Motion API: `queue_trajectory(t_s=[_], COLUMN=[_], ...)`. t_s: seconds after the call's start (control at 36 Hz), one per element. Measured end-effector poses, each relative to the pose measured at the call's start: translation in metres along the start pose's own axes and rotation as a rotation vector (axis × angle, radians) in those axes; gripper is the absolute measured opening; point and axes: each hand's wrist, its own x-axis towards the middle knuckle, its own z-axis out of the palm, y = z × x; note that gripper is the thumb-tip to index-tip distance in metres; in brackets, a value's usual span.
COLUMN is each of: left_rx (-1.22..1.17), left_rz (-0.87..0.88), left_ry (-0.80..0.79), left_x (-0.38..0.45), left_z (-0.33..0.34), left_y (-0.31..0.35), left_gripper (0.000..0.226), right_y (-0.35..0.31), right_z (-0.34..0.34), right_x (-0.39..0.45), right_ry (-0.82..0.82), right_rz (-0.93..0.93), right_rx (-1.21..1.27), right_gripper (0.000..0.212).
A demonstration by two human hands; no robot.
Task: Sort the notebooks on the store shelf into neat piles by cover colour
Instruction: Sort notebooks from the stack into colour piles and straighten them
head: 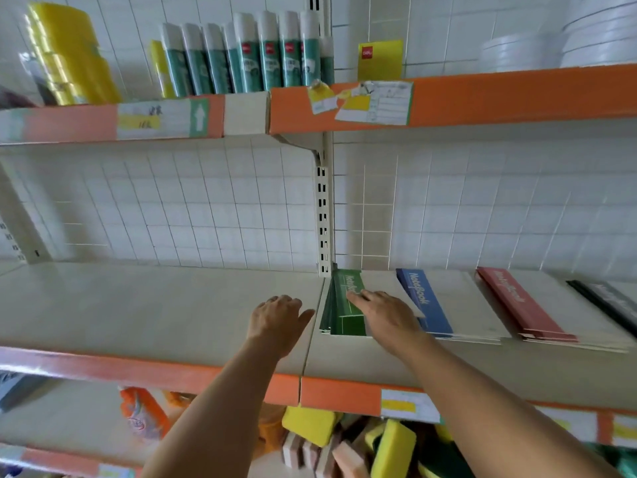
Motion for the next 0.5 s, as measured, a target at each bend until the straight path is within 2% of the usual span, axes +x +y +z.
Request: queue_trajectory(t_s=[0.17,0.31,0.5], left_rx=[-0.024,-0.023,-0.042], left_rz=[0.042,0.080,0.126], left_ry=[-0.007,-0.013,-0.018], left_x=[0.020,0.029,0.036], left_z=[0.006,0.012,0.014], left_y=[-0.010,-0.010,-0.007], left_gripper=[0.049,0.048,0.049], right_y=[0.001,0.003,-0.001], right_z=[0.005,0.004,0.007], right_x=[0.009,0.012,0.018], right_ry=[-0.151,-0.252,-0.232], right_rz=[0.000,0.007,0.010], right_rx=[0.080,0.038,-0.027], right_gripper=[0.055,0.079,0.074])
